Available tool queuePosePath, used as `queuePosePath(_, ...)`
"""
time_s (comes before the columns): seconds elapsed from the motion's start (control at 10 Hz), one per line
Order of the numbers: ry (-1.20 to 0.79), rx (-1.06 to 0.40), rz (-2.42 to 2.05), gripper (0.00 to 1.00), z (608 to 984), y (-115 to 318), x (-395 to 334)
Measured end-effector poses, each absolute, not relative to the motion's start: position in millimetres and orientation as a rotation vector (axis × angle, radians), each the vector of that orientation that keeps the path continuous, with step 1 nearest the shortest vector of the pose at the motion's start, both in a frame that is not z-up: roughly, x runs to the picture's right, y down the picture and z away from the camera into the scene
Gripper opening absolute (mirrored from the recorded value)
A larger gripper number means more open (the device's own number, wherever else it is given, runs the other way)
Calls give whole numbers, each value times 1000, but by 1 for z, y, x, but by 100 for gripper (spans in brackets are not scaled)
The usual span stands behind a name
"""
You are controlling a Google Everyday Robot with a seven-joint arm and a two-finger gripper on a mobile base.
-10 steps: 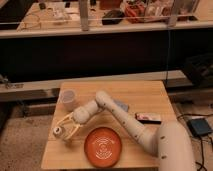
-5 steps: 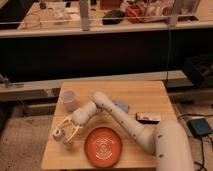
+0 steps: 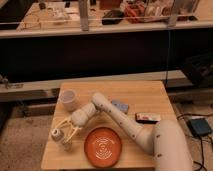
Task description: Stand the bottle upright
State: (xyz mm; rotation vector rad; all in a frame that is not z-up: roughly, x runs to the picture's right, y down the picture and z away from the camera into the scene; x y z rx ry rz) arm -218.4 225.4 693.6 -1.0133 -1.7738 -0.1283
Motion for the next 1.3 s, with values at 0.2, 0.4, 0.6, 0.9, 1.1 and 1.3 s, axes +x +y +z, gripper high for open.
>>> queuePosePath(0.2, -1780, -1025, -125, 80, 696, 233, -220)
queuePosePath(0.4, -1766, -1028, -121, 80, 698, 237, -217)
queuePosePath(0.6, -1745, -1017, -98, 80, 701, 239, -212)
queuePosePath(0.9, -1676, -1005, -113, 80, 700, 237, -203)
queuePosePath(1.1, -1570, -999, -173, 80, 699, 231, -196)
queuePosePath(1.3, -1494, -990, -213, 80, 696, 226, -188)
